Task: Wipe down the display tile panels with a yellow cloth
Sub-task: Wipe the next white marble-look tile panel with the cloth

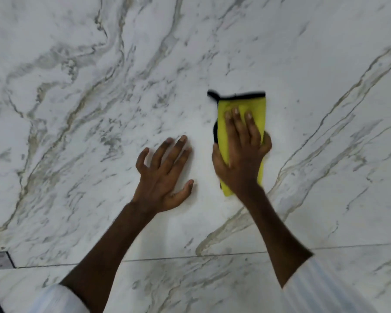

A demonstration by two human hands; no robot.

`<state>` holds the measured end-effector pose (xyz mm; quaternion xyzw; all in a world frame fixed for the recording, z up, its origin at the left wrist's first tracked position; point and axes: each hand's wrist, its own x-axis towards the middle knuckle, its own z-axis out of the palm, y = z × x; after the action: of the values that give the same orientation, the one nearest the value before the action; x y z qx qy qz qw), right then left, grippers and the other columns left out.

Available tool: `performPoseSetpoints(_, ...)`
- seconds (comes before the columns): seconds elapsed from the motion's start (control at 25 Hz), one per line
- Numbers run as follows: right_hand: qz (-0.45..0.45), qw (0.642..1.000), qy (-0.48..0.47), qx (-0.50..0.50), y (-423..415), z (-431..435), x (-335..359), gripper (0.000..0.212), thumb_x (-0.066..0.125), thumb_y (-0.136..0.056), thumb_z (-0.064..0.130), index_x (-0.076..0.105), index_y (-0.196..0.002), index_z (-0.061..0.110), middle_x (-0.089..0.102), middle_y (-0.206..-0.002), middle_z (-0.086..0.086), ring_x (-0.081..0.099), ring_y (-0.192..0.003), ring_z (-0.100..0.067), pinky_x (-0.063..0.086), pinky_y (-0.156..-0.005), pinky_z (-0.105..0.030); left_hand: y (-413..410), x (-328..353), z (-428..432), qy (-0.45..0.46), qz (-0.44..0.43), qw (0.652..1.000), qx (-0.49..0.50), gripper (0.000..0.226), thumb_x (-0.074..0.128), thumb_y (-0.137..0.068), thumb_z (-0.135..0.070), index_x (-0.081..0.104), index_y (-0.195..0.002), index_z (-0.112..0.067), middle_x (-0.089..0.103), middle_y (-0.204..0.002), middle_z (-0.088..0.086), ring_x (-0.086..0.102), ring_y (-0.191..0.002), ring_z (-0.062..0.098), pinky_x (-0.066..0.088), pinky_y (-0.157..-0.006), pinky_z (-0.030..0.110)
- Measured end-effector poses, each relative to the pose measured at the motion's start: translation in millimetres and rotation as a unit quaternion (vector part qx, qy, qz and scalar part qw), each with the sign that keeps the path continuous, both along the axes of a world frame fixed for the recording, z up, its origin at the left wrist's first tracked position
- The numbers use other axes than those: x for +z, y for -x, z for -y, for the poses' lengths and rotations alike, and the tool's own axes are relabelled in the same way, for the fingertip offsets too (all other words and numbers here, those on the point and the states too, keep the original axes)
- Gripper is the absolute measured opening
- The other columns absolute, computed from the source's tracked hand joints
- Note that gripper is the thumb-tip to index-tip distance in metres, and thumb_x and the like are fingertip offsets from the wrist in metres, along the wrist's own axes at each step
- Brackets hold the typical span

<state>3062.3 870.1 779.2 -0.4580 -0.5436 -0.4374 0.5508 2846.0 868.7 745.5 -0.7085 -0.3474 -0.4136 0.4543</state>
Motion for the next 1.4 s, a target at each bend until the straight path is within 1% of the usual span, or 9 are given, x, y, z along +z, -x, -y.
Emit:
performPoseSetpoints(0.12, 0.038, 0.999, 0.023, -0.004, -0.1, 0.9, -71.0, 0.072, 0.066, -0.088, 0.038, 0.047, -0.154, 0.015, 0.047, -0.16, -0.004, 0.042, -0.147, -0.03, 0.031, -0.109, -0.063, 7.2, 86.2, 2.1, -0.058, 0.048, 0.997, 0.036, 0.073, 0.044, -0.101, -0.054, 0.039, -0.16, -0.012, 0.022, -0.17, 0.012, 0.024, -0.158, 0.032, 0.019, -0.118, 0.055)
performPoseSetpoints(0.24, 0.052, 0.998, 0.02, 0.001, 0.0, 0.7, -75.4, 0.07, 0.068, -0.087, 0.037, 0.052, -0.151, 0.014, 0.049, -0.158, -0.004, 0.044, -0.145, -0.03, 0.034, -0.105, -0.064, 12.1, 127.3, -13.2, -0.058, 0.034, 0.995, 0.067, 0.073, 0.038, -0.104, -0.052, 0.031, -0.162, -0.008, 0.019, -0.171, 0.016, 0.017, -0.16, 0.035, 0.02, -0.118, 0.059)
performPoseSetpoints(0.44, 0.096, 0.994, -0.042, 0.026, 4.2, -9.6, 75.5, 0.072, 0.064, -0.086, 0.041, 0.052, -0.152, 0.017, 0.051, -0.157, -0.002, 0.04, -0.146, -0.027, 0.031, -0.107, -0.06, 15.3, 108.9, -33.9, -0.055, 0.006, 0.996, 0.074, 0.071, 0.037, -0.105, -0.048, 0.03, -0.162, -0.006, 0.023, -0.171, 0.015, 0.016, -0.159, 0.039, 0.014, -0.125, 0.064)
performPoseSetpoints(0.6, 0.049, 0.997, -0.046, 0.026, 8.4, -11.0, 185.4, 0.077, 0.061, -0.085, 0.045, 0.046, -0.156, 0.02, 0.045, -0.161, 0.001, 0.037, -0.15, -0.023, 0.032, -0.107, -0.058, 14.7, 113.7, -31.4, -0.059, 0.005, 0.997, 0.051, 0.07, 0.039, -0.105, -0.047, 0.031, -0.161, -0.006, 0.025, -0.17, 0.014, 0.016, -0.159, 0.038, 0.014, -0.125, 0.063)
performPoseSetpoints(0.76, 0.047, 0.998, -0.041, -0.011, 7.8, -7.2, 113.8, 0.073, 0.059, -0.09, 0.043, 0.044, -0.157, 0.017, 0.042, -0.164, -0.001, 0.039, -0.15, -0.027, 0.03, -0.111, -0.06, 19.2, 117.6, -24.1, -0.047, -0.007, 0.999, 0.006, 0.074, 0.044, -0.102, -0.05, 0.037, -0.159, -0.004, 0.028, -0.169, 0.015, 0.023, -0.158, 0.037, 0.023, -0.12, 0.064)
performPoseSetpoints(0.92, 0.026, 0.999, -0.023, -0.027, 16.7, -2.8, 42.0, 0.068, 0.059, -0.091, 0.04, 0.05, -0.153, 0.015, 0.045, -0.161, -0.003, 0.044, -0.147, -0.029, 0.031, -0.108, -0.061, 39.7, 170.3, -11.5, -0.092, -0.012, 0.996, -0.009, 0.076, 0.048, -0.1, -0.052, 0.038, -0.159, -0.005, 0.028, -0.169, 0.015, 0.027, -0.157, 0.033, 0.027, -0.118, 0.058)
performPoseSetpoints(1.04, 0.044, 0.998, -0.037, -0.029, 21.8, -7.5, 109.2, 0.07, 0.058, -0.088, 0.043, 0.051, -0.152, 0.016, 0.049, -0.158, -0.003, 0.044, -0.145, -0.029, 0.032, -0.106, -0.06, 44.7, 205.8, -18.5, -0.1, -0.003, 0.995, 0.03, 0.076, 0.041, -0.101, -0.053, 0.035, -0.16, -0.006, 0.022, -0.171, 0.014, 0.021, -0.159, 0.034, 0.024, -0.118, 0.06)
performPoseSetpoints(1.24, 0.062, 0.998, -0.02, -0.023, 28.6, -14.6, 302.6, 0.077, 0.047, -0.089, 0.048, 0.04, -0.159, 0.018, 0.042, -0.163, -0.002, 0.036, -0.15, -0.028, 0.03, -0.105, -0.061, 43.9, 201.5, -37.0, -0.095, 0.002, 0.995, 0.027, 0.072, 0.038, -0.105, -0.049, 0.032, -0.162, -0.006, 0.023, -0.171, 0.011, 0.017, -0.16, 0.032, 0.019, -0.123, 0.064)
performPoseSetpoints(1.4, 0.097, 0.994, -0.029, -0.048, 31.7, -16.8, 309.8, 0.076, 0.045, -0.092, 0.047, 0.035, -0.161, 0.016, 0.036, -0.166, -0.003, 0.032, -0.153, -0.029, 0.031, -0.105, -0.062, 45.7, 199.0, -34.5, -0.094, -0.003, 0.996, 0.008, 0.072, 0.041, -0.104, -0.049, 0.033, -0.161, -0.005, 0.024, -0.171, 0.011, 0.018, -0.16, 0.032, 0.019, -0.124, 0.063)
